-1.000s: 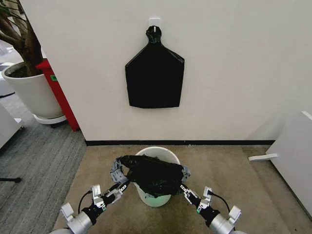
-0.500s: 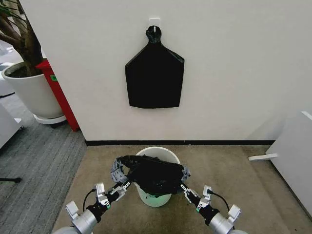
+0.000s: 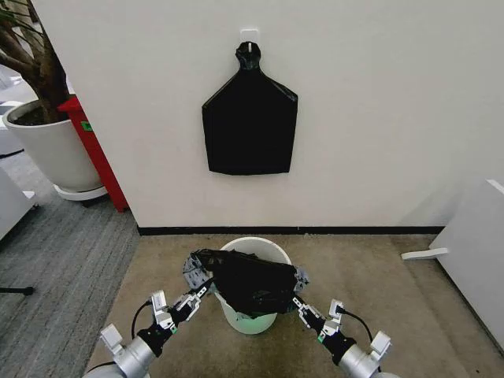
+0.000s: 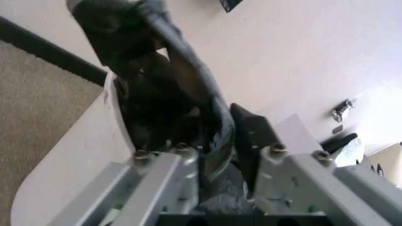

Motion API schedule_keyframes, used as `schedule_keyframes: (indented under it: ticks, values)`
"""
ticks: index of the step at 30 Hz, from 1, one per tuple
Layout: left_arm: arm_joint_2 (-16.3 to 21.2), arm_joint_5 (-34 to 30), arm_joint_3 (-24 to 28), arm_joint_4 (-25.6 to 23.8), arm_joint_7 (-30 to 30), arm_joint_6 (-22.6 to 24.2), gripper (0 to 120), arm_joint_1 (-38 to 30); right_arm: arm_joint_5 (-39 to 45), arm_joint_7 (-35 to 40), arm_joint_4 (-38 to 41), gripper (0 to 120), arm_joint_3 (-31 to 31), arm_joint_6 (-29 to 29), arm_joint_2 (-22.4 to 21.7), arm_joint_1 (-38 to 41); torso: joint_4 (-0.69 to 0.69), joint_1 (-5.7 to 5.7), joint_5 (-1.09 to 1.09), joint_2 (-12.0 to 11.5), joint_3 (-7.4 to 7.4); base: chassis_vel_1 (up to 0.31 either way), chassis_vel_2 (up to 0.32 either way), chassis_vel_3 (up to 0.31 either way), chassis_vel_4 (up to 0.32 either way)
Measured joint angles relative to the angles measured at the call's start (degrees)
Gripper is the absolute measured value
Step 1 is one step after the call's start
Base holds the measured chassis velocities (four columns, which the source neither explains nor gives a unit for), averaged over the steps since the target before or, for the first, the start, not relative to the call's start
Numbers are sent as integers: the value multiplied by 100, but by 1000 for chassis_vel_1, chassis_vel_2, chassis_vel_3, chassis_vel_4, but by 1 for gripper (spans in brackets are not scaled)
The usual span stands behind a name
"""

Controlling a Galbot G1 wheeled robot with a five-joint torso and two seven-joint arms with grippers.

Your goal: Place the garbage bag over the trash bin.

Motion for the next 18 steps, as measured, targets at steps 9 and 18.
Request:
schedule_keyframes:
  ticks: [9,18]
  values:
    - [-8,-214,-68,-131,43,-30,0,120,41,90,179,10,62,35,19,-118,0,0,0,0,0,0,0,0,0]
    - [-100,-428,-190,-45,81,-126,0,181,52,238,269,10,142,96,95,-352,0,0,-1,0,0,0,0,0,0]
